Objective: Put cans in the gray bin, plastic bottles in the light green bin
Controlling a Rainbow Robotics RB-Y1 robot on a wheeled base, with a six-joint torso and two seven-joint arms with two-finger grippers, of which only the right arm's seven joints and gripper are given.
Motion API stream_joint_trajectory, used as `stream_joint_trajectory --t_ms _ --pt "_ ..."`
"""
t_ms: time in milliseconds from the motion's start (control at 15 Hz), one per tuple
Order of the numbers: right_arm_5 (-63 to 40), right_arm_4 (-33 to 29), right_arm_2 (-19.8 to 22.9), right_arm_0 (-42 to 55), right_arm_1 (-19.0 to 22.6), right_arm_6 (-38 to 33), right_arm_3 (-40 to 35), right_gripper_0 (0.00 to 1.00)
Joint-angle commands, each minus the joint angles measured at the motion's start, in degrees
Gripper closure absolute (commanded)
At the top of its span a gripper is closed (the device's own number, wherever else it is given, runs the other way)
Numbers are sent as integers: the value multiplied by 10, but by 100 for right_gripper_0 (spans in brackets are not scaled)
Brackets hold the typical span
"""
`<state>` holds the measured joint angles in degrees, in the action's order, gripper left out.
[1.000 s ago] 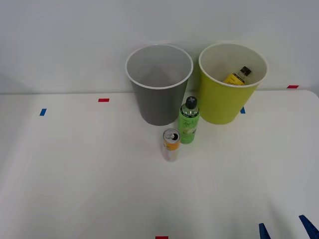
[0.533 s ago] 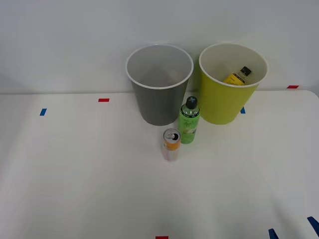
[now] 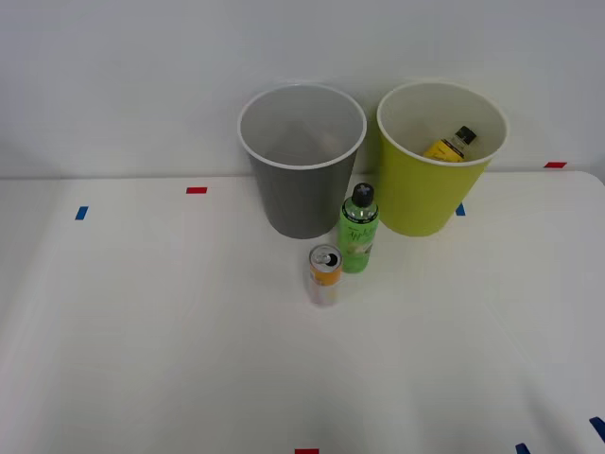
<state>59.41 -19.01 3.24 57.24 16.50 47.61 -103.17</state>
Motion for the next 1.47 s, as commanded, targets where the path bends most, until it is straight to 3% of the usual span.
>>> stream_joint_trajectory --t_ms 67,333,1467 --pt "7 -12 4 0 -9 -3 3 0" --pt "61 -11 16 -25 -9 -5 61 0" --pt "68 6 3 -7 -1 -5 51 0"
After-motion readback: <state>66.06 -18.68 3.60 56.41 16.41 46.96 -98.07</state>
